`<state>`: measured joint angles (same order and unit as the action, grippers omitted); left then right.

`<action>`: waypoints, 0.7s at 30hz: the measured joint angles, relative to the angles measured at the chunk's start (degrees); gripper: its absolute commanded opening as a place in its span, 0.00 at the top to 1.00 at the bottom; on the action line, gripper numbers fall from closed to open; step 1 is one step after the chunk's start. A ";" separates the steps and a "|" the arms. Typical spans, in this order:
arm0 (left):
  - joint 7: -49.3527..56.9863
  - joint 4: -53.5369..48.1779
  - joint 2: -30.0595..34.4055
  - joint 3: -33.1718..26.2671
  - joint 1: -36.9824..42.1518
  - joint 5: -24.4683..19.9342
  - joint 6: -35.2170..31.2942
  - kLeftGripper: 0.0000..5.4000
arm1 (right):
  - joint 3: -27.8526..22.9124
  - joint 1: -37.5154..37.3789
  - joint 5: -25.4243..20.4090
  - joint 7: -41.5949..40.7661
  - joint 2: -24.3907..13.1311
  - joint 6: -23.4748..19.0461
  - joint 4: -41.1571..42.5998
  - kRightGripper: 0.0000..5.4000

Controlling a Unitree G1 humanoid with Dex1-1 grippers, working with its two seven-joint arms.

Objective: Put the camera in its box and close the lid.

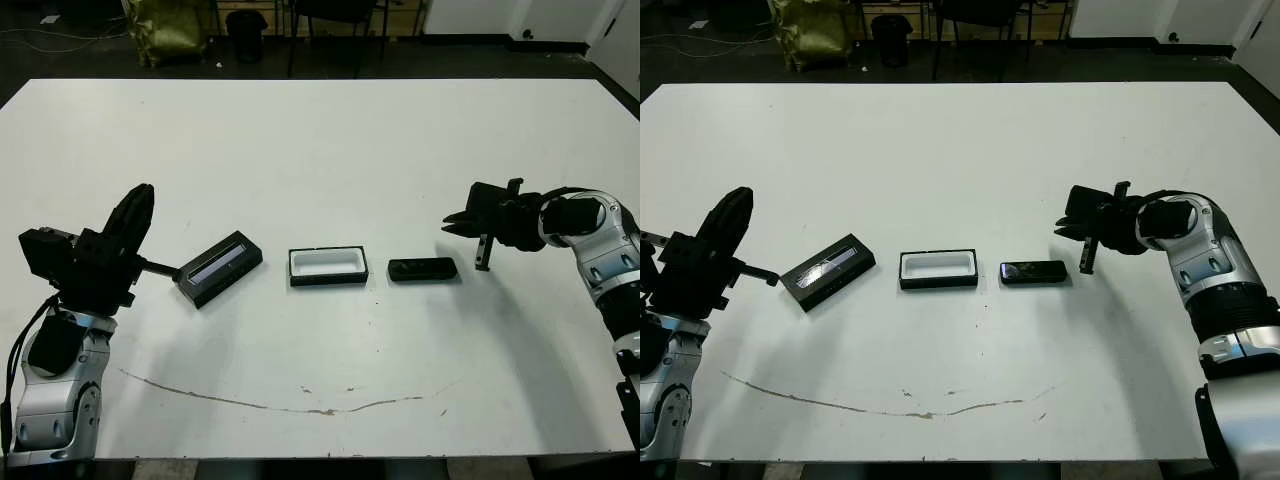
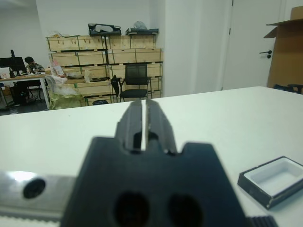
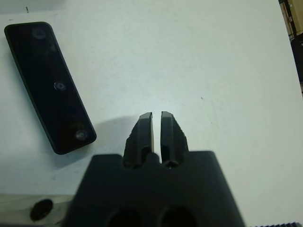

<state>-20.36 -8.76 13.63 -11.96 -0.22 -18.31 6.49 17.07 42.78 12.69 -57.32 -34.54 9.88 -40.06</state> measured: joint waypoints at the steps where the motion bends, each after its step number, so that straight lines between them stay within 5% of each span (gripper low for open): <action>1: -0.04 0.00 0.00 0.00 0.00 -0.02 0.00 1.00 | 0.00 -0.03 -0.20 -0.22 0.09 -0.02 -0.12 1.00; 13: 0.04 0.27 -0.05 -0.01 0.00 -0.01 0.06 1.00 | 0.62 -0.47 -0.73 -3.75 0.85 2.06 -0.57 1.00; 21: 0.09 0.64 -0.09 -0.02 0.00 -0.05 0.60 1.00 | 0.65 -1.20 -1.01 -5.76 0.99 -0.22 -0.01 1.00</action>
<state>-20.27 -8.13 13.54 -11.98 -0.21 -18.36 7.09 17.71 41.57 11.68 -63.08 -33.54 9.67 -40.07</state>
